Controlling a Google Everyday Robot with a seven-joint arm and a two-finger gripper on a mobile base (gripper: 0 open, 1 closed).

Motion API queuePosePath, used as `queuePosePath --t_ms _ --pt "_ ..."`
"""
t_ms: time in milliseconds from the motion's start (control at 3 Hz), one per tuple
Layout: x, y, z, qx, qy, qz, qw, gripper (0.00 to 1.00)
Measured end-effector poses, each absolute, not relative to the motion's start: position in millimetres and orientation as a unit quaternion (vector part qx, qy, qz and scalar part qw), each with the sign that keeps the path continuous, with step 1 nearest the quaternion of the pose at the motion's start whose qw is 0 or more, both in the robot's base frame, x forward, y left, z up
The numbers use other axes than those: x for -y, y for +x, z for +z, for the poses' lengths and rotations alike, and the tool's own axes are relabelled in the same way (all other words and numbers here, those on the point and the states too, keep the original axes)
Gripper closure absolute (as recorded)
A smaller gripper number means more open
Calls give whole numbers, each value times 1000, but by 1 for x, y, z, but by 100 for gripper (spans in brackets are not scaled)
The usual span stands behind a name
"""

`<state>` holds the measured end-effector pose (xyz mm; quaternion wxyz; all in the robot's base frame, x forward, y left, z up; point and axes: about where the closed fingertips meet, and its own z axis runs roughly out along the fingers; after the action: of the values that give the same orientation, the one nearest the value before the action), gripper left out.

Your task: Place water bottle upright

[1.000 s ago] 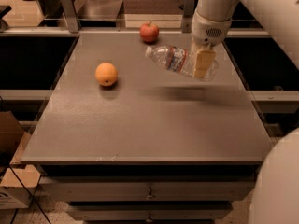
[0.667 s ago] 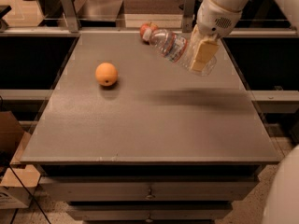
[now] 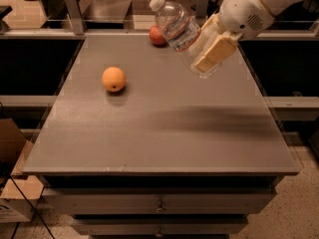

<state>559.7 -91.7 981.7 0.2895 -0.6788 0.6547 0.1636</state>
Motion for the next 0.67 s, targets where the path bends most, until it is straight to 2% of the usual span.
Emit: queuePosePath --t_ms 667 --pt "54 534 994 -608 -639 272 385 100"
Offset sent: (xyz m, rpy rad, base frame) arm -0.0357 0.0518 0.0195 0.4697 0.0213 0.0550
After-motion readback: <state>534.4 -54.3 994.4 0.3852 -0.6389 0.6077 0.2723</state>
